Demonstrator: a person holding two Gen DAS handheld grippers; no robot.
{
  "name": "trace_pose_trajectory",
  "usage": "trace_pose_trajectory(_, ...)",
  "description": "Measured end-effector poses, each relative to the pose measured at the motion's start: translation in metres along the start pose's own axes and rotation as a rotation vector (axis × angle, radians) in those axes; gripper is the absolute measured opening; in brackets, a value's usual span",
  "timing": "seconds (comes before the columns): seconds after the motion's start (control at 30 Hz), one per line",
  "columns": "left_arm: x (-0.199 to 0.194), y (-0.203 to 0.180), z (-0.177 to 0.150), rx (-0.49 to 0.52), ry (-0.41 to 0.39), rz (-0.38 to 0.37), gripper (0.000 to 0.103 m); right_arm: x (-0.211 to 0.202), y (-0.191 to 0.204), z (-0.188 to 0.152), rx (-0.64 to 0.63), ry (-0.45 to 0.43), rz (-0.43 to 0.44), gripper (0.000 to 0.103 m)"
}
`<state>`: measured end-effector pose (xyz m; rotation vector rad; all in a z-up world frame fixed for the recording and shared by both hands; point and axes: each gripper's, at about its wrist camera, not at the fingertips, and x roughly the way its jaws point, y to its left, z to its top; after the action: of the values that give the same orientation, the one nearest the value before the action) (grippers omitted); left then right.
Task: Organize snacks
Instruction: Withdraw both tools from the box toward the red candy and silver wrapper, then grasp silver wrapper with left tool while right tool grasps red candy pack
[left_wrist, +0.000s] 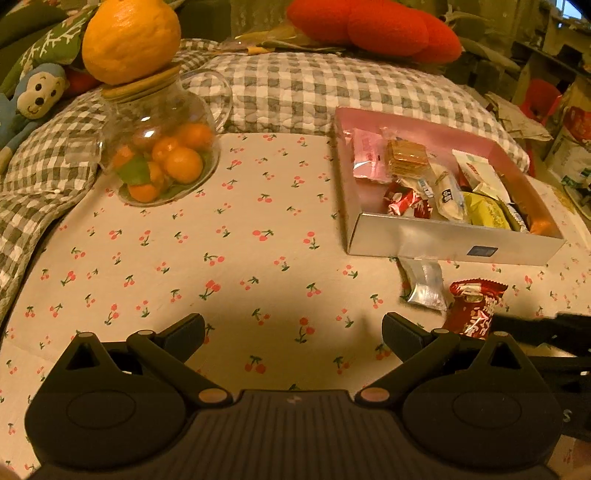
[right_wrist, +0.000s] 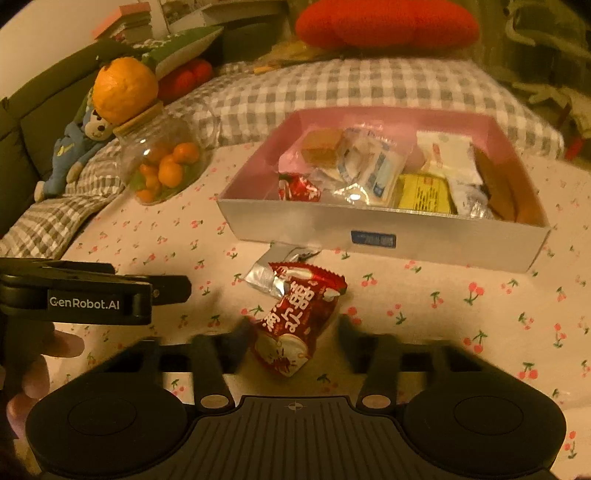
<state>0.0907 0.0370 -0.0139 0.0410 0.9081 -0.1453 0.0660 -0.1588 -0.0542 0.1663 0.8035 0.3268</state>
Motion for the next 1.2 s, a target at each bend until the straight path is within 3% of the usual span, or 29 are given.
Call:
trace_pose_trajectory(0.17,0.003,-0.006,0.002,0.006,-0.015,-0.019,0.102,-0.009,-0.006,0.002,0.001,-0.015,0.004,0.019)
trace_pose_trajectory(0.47,0.007,-0.028,0.004,0.053,-0.051,-0.070,0.102,-0.019,-0.024,0.004,0.006,0.004,-0.082,0.019)
trace_pose_trajectory(0.63,0.012,-0.041,0.007,0.058,-0.062,-0.103,0.097,-0.022,-0.041,0.010,0.077,0.046,-0.127,0.019)
trace_pose_trajectory(0.77,0.019,-0.052,0.009,0.069,-0.057,-0.132,0.087,-0.027,-0.053,0.009,0.126,0.033,-0.080,0.028)
trace_pose_trajectory(0.9,0.022,-0.060,0.008,0.084,-0.065,-0.149,0.072,-0.030,-0.061,0.008,0.171,0.007,-0.054,0.051)
trace_pose_trajectory(1.1,0.026,-0.059,0.006,0.080,-0.063,-0.157,0.050,-0.028,-0.069,0.011,0.249,-0.025,-0.011,0.056)
trace_pose_trajectory(1.2,0.028,-0.057,0.006,0.070,-0.064,-0.154,0.046,-0.023,-0.070,0.012,0.269,-0.035,-0.021,0.056)
